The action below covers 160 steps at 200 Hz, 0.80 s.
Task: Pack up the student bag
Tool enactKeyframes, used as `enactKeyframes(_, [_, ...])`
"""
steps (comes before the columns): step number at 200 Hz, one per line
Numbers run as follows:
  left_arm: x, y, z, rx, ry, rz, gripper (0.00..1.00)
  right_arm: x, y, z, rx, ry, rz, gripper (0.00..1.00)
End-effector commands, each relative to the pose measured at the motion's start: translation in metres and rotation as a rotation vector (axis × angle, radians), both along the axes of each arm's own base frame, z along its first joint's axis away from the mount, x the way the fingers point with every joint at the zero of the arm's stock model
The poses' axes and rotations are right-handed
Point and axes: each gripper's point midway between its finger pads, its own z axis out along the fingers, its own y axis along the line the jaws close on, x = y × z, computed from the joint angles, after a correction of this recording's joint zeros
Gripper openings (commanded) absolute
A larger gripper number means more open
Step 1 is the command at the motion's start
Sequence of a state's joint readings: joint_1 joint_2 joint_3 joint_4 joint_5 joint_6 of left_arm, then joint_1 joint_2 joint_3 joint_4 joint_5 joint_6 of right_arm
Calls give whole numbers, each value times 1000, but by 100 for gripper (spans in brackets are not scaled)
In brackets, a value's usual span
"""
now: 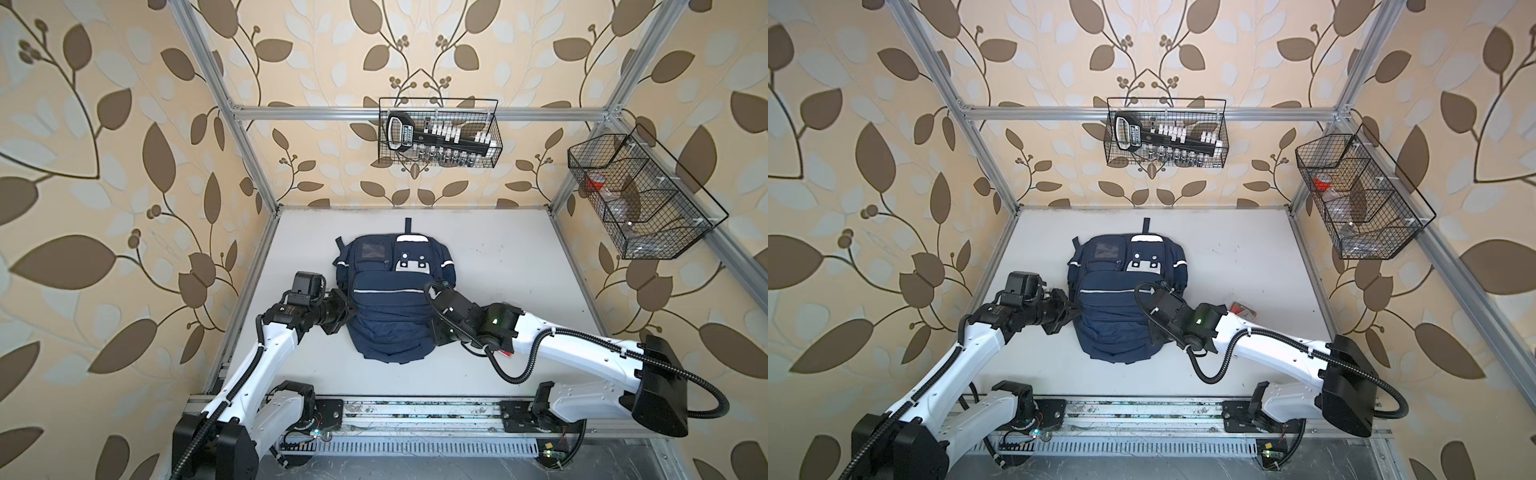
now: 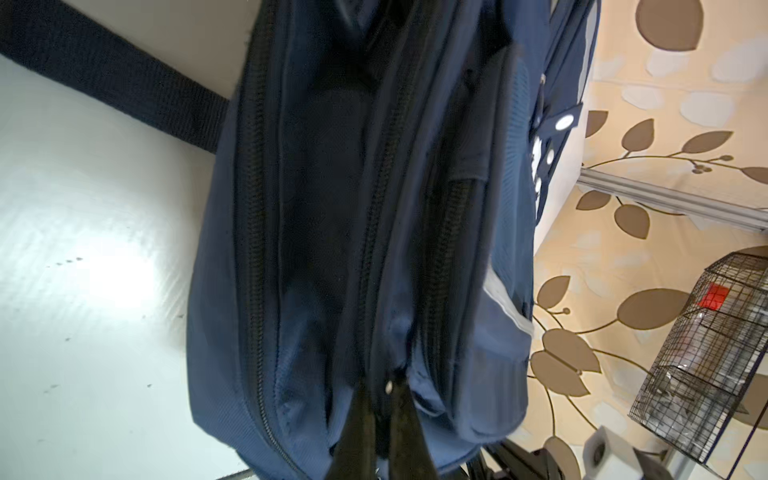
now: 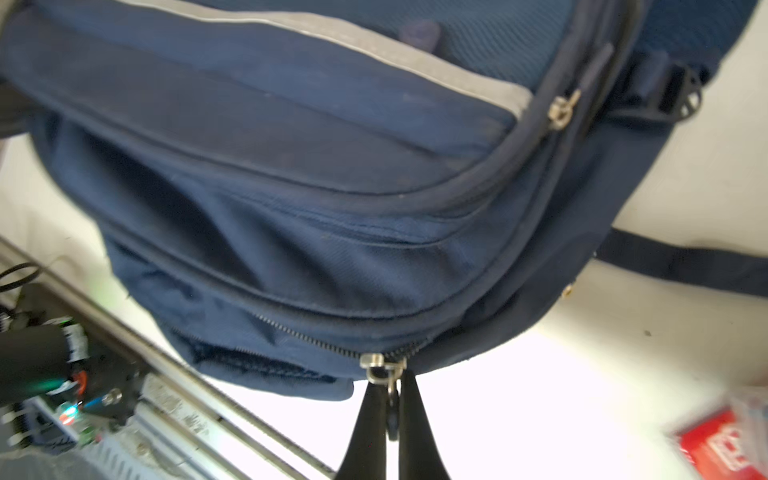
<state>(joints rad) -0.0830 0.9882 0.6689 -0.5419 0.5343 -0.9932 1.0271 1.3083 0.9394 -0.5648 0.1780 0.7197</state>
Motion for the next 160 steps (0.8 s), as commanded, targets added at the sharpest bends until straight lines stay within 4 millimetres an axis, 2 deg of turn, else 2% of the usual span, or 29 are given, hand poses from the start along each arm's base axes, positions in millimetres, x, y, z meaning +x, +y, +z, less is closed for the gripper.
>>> enactKeyframes(1, [22,14,19,32,-78,42,0,-19,-4,-5,-49,27,1,0])
enactKeyframes(22, [1,-11,32,53,-108,-7,34,-19,5,-5,-62,19,8,0])
enactKeyframes(37, [-22,-21,36,71,-120,-18,48,-17,13,-1,-50,13,18,0])
enactKeyframes(67, [-56,-31,20,-17,-75,-4,51,-18,27,5,-1,13,38,0])
enactKeyframes(82, [-65,-36,22,-42,-72,-9,53,-21,31,5,14,16,45,0])
enactKeyframes(96, [-66,-44,32,-64,-98,-21,56,-23,34,4,22,19,49,0])
enactKeyframes(110, [-61,-55,41,-73,-124,-45,71,-25,35,4,24,20,51,0])
enactKeyframes(160, [-52,-117,30,-66,-95,-164,71,-32,39,10,53,13,58,0])
